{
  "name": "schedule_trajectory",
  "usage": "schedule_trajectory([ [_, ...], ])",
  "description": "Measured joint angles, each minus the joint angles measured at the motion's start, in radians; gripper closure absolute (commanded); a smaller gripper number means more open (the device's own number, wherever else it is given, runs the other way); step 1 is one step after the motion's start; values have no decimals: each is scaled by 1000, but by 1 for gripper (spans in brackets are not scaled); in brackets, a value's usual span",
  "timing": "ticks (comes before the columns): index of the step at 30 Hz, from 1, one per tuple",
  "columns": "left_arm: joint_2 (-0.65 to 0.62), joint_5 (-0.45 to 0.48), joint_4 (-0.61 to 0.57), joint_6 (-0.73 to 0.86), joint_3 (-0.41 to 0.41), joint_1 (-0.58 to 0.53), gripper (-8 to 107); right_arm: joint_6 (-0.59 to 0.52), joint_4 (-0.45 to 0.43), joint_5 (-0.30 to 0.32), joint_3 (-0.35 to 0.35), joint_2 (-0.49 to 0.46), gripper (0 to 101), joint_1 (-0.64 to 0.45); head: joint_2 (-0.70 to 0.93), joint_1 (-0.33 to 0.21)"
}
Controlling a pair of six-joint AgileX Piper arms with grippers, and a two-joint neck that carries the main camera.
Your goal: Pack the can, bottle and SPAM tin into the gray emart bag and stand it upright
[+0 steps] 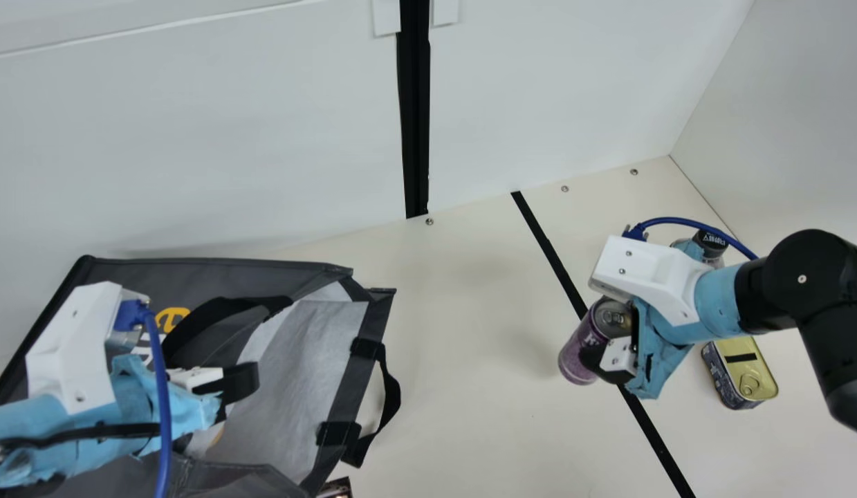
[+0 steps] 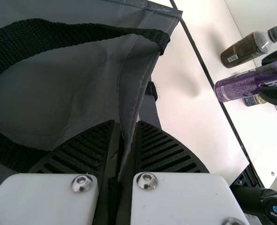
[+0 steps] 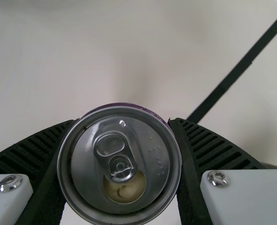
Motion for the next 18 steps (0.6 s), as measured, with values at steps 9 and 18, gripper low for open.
schedule_trajectory([
  [9, 0, 0, 0, 0, 0, 0, 107, 26, 129, 0, 22, -25, 101, 27, 0, 0],
  [18, 0, 0, 0, 0, 0, 0, 107, 39, 279, 0, 39, -56, 101, 75, -2, 0],
])
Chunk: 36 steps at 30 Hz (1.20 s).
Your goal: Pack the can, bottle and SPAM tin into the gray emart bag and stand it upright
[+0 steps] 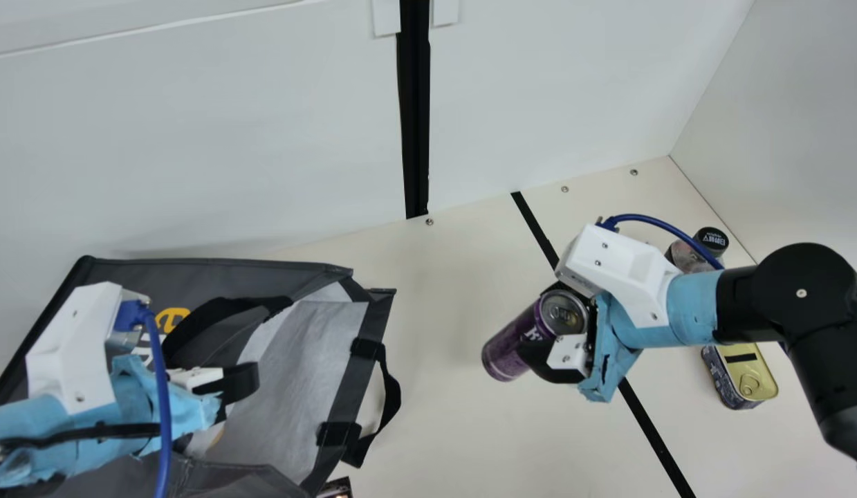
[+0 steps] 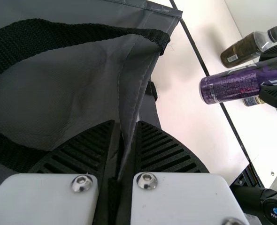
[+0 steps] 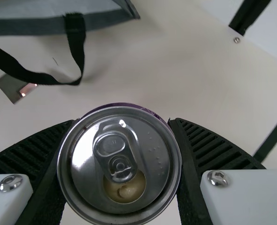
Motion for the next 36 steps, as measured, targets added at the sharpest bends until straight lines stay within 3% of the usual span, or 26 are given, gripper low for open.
schedule_trajectory([
  [17, 0, 0, 0, 0, 0, 0, 107, -18, 289, -1, 59, -77, 101, 120, 0, 0],
  [36, 0, 0, 0, 0, 0, 0, 107, -33, 440, -1, 102, -103, 101, 223, 2, 0],
])
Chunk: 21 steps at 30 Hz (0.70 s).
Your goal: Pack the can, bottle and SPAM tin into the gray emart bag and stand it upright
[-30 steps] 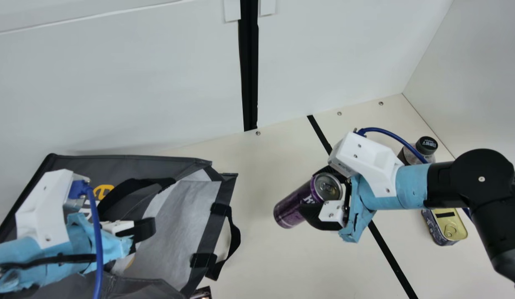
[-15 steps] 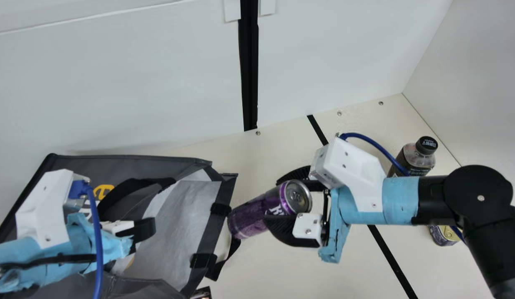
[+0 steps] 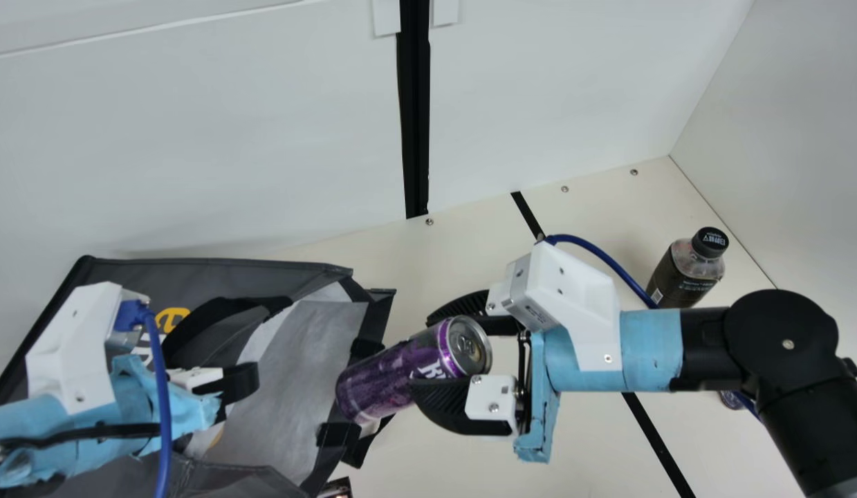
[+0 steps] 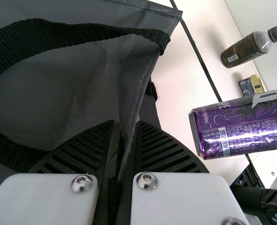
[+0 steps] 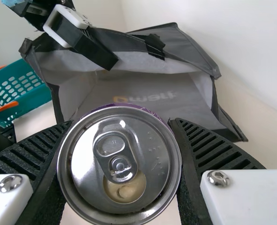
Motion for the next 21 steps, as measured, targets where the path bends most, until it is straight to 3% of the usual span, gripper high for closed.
schedule_trajectory([
  [21, 0, 0, 0, 0, 0, 0, 107, -93, 64, 0, -28, 123, 101, 52, -2, 0],
])
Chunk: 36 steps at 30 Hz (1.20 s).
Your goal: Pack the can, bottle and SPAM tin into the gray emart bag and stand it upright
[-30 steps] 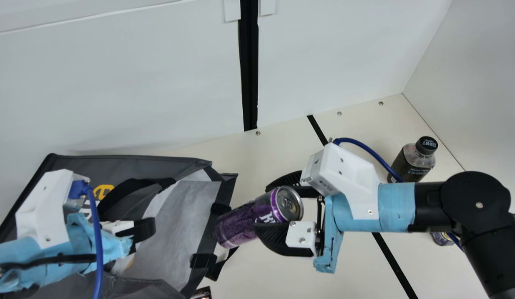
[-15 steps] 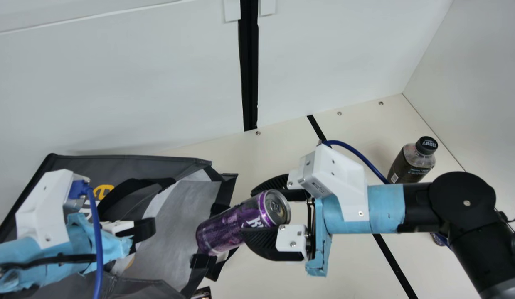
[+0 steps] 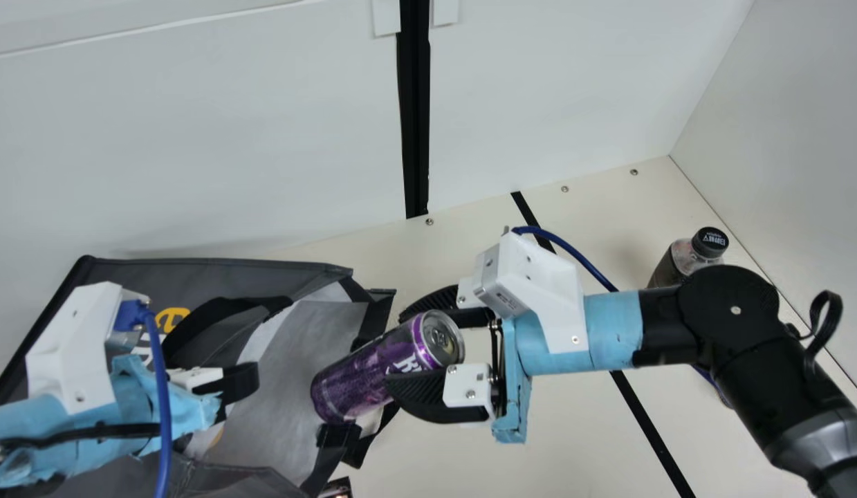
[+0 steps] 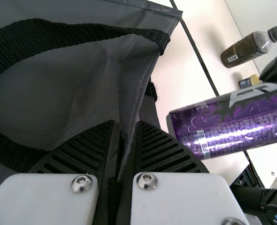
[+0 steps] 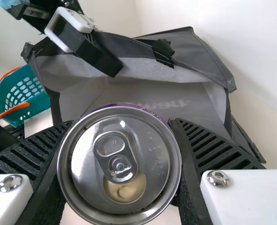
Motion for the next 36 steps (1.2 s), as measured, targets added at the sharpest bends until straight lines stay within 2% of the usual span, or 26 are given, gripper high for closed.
schedule_trajectory([
  [36, 0, 0, 0, 0, 0, 0, 107, -81, 48, 0, -113, 268, 101, 103, 0, 0],
])
